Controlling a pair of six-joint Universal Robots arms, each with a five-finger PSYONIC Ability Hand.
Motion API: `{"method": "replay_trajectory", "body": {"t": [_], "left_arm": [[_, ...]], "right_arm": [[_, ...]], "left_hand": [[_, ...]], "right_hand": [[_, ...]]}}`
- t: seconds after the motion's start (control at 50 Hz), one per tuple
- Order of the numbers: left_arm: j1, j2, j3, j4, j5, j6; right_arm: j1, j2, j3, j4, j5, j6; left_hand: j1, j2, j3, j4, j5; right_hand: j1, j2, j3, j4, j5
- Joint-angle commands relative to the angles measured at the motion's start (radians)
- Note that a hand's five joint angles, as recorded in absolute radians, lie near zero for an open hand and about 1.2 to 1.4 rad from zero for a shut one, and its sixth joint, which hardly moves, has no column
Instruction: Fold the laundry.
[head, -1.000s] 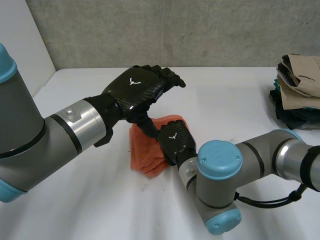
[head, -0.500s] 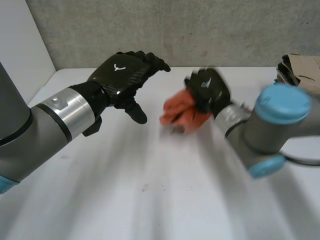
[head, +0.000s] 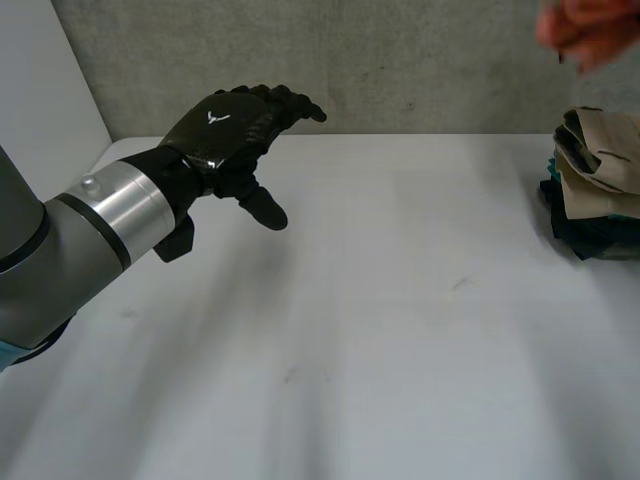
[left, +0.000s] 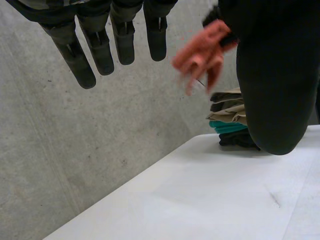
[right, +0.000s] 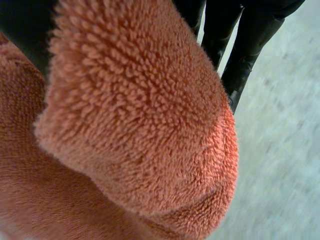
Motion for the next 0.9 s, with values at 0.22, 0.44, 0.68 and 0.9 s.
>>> {"method": "replay_trajectory", "body": {"t": [0.22,0.44,0.68,0.9], "left_arm": [[-0.005,-0.015,-0.009,0.003,-0.001,0.003],[-0.007,-0.018,-0.012,0.003,-0.024,0.001],[-0.005,-0.018,-0.012,0.003,-0.028,0.001],[-0.011,-0.017,-0.012,0.003,-0.028,-0.001]], "right_arm": [[-0.299,0.172,0.305,-0.218,-0.269,0.148],[-0.302,0.109,0.290,-0.218,-0.277,0.264],[-0.309,0.183,0.196,0.001,-0.255,0.214],[-0.305,-0.075,0.285,0.155,-0.228,0.154]], "left_hand": [[0.006,0.014,0.016,0.016,0.044],[0.006,0.014,0.016,0.016,0.044],[0.003,0.012,0.013,0.013,0.041],[0.003,0.012,0.013,0.013,0.041]], "right_hand": [[0.515,0.239,0.286,0.215,0.342],[0.515,0.239,0.286,0.215,0.342],[-0.327,-0.603,-0.556,-0.626,-0.500],[-0.707,-0.983,-0.936,-1.006,-0.880]]}}
